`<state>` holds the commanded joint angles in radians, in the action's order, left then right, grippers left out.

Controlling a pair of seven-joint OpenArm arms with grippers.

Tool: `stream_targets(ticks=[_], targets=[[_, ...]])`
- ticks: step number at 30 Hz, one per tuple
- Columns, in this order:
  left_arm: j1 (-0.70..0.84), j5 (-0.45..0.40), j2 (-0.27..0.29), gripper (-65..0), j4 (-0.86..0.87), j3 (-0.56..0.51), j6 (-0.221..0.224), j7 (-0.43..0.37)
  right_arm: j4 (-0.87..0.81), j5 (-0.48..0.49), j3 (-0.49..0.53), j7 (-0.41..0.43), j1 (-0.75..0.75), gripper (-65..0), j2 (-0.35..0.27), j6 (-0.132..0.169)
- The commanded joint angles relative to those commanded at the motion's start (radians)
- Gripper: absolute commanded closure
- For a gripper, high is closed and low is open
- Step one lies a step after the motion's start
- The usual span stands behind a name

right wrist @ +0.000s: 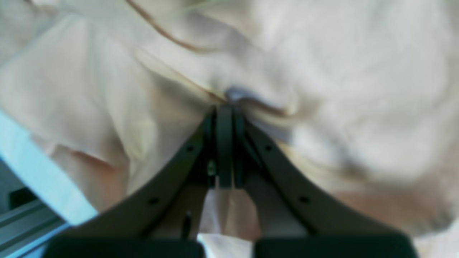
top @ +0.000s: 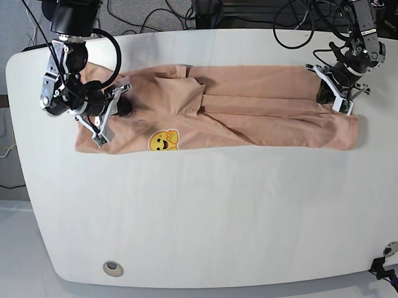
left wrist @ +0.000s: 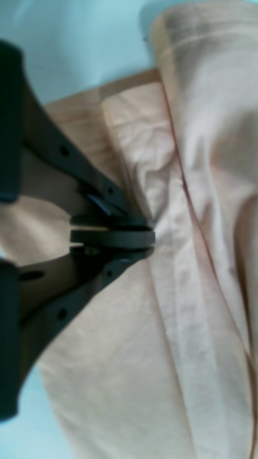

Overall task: Fold the T-shirt properly
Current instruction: 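Grasp the strip ends with both grippers and straighten the shirt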

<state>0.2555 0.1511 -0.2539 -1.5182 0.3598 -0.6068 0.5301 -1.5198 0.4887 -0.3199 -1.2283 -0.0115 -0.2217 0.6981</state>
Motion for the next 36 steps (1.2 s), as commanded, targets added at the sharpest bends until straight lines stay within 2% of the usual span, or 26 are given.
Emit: stream_targets(ticks=[6,10,11,15,17,18,21,24,36], targets=[[-0.008,0.0,-0.002,0.0,-0.058,0.005,0.0,0.002,0.0,0.002,0.0,0.0,-0.003,0.0,0.002,0.0],[-0.008,0.005,-0.044,0.0,-0.117,0.008,0.0,0.003,0.0,0.002,0.0,0.0,-0.002,0.0,0.003,0.0],[-0.008,0.005,-0.044,-3.4,-0.118,0.009,0.0,0.003,0.0,0.002,0.0,0.0,-0.003,0.0,0.003,0.0],[-0.008,0.006,-0.043,-35.2,-0.126,0.115,0.0,0.003,0.0,0.002,0.0,0.0,-0.005,0.0,0.003,0.0],[-0.014,0.018,-0.041,-43.7,-0.13,0.153,0.0,0.003,0.0,0.002,0.0,0.0,-0.005,0.0,0.003,0.0],[-0.029,0.048,-0.043,-45.4,-0.129,0.166,0.0,0.005,0.0,0.002,0.0,0.0,-0.005,0.0,0.003,0.0],[-0.063,0.126,-0.064,-45.4,-0.121,0.218,0.0,0.066,0.0,0.0,0.015,0.0,-0.005,0.0,0.014,0.0],[-0.12,0.163,-0.069,-45.4,-0.091,0.222,0.0,0.11,0.0,0.0,0.055,0.0,-0.005,0.0,0.017,0.0],[-0.341,0.158,-0.069,-45.4,0.224,0.218,0.0,0.107,0.0,-0.002,0.063,0.0,-0.005,0.0,0.038,0.0]])
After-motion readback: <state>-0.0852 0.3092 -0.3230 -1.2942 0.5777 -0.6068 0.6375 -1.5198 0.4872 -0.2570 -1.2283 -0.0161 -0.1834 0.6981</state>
